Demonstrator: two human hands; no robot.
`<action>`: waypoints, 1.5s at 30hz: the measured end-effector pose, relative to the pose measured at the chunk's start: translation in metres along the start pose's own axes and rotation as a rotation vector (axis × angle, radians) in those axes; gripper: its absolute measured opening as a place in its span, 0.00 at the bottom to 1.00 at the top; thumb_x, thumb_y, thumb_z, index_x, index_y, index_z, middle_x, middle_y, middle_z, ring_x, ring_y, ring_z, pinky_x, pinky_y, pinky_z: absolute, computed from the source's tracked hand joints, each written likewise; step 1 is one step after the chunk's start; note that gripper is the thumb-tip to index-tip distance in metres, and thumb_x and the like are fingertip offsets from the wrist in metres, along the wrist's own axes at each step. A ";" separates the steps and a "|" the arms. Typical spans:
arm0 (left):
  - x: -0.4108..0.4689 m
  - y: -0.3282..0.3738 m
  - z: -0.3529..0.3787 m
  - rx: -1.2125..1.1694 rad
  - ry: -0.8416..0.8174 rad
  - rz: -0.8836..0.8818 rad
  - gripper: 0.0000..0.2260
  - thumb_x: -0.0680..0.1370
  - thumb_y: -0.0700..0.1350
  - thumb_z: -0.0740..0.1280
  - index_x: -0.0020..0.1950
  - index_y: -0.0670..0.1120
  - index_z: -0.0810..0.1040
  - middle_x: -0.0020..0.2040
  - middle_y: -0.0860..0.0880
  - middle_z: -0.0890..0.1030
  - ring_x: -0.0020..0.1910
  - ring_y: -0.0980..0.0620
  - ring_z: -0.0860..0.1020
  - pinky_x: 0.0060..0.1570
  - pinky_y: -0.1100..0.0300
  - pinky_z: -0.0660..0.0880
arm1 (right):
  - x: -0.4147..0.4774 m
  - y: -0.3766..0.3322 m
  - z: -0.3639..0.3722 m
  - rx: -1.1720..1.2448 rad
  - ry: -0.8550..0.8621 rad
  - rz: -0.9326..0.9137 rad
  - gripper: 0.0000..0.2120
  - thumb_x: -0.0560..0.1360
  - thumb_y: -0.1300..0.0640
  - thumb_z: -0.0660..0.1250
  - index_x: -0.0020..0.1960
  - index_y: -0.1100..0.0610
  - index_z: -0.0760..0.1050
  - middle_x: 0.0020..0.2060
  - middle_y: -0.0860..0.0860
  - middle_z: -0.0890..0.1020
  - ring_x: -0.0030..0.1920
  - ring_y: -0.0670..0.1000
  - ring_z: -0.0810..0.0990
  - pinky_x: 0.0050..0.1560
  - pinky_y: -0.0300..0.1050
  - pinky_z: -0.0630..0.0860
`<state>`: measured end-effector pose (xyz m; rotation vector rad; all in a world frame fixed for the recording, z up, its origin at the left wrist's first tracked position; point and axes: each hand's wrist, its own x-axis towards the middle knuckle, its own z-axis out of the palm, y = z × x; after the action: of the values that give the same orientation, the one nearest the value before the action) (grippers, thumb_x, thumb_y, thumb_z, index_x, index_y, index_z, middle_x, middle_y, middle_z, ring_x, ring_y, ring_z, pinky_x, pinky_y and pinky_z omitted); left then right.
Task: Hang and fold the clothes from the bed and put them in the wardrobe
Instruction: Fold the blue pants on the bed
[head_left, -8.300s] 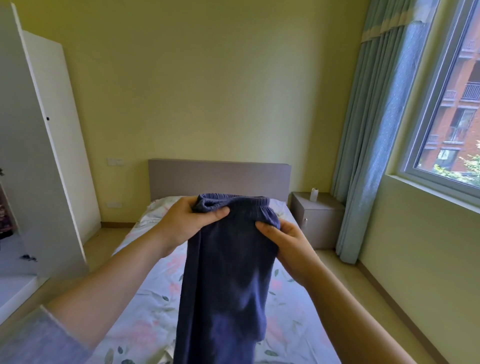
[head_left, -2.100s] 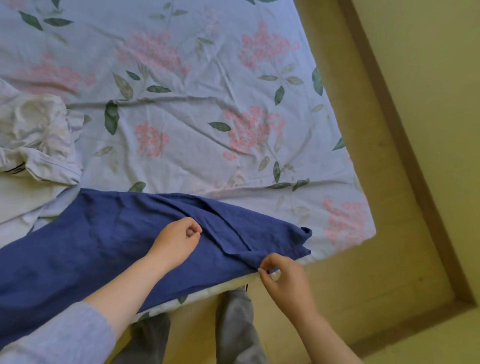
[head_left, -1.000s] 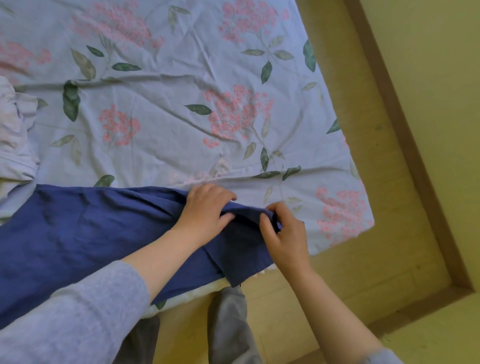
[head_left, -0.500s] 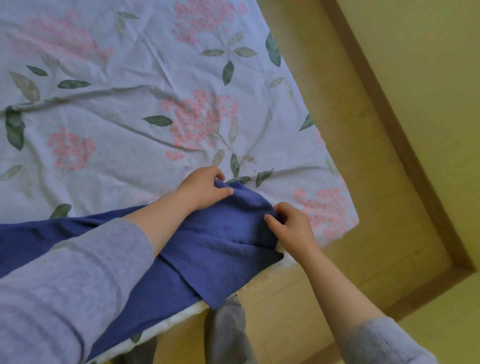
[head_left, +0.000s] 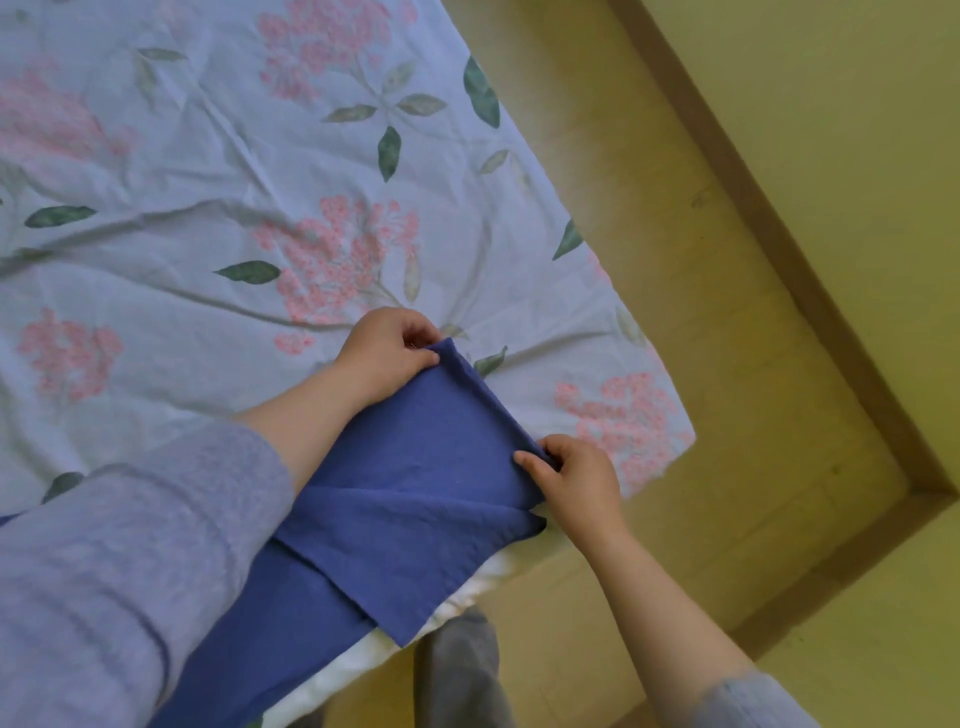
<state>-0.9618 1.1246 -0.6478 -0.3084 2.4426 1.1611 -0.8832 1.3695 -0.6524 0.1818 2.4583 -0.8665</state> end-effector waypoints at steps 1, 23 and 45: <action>0.004 0.001 0.004 0.013 0.005 -0.007 0.05 0.71 0.37 0.71 0.43 0.46 0.83 0.40 0.47 0.82 0.40 0.51 0.78 0.43 0.60 0.73 | 0.001 0.002 0.001 -0.031 0.007 0.026 0.21 0.75 0.50 0.70 0.29 0.52 0.64 0.24 0.48 0.67 0.28 0.48 0.65 0.31 0.48 0.58; -0.098 -0.031 0.005 0.209 -0.092 0.314 0.04 0.72 0.40 0.71 0.42 0.49 0.79 0.40 0.54 0.78 0.42 0.52 0.76 0.45 0.50 0.75 | -0.046 -0.004 0.013 0.010 0.237 -0.014 0.09 0.75 0.59 0.70 0.55 0.54 0.76 0.50 0.46 0.75 0.47 0.47 0.75 0.47 0.44 0.76; -0.160 -0.069 0.009 0.040 0.072 -0.001 0.08 0.80 0.42 0.60 0.40 0.49 0.70 0.35 0.53 0.74 0.35 0.53 0.72 0.36 0.55 0.63 | -0.089 -0.013 0.045 0.001 0.089 -0.131 0.15 0.77 0.61 0.63 0.34 0.51 0.64 0.30 0.45 0.69 0.31 0.47 0.67 0.33 0.46 0.64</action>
<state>-0.7921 1.0914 -0.6267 -0.3451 2.5240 1.1169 -0.7919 1.3353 -0.6291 0.0615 2.5765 -0.9324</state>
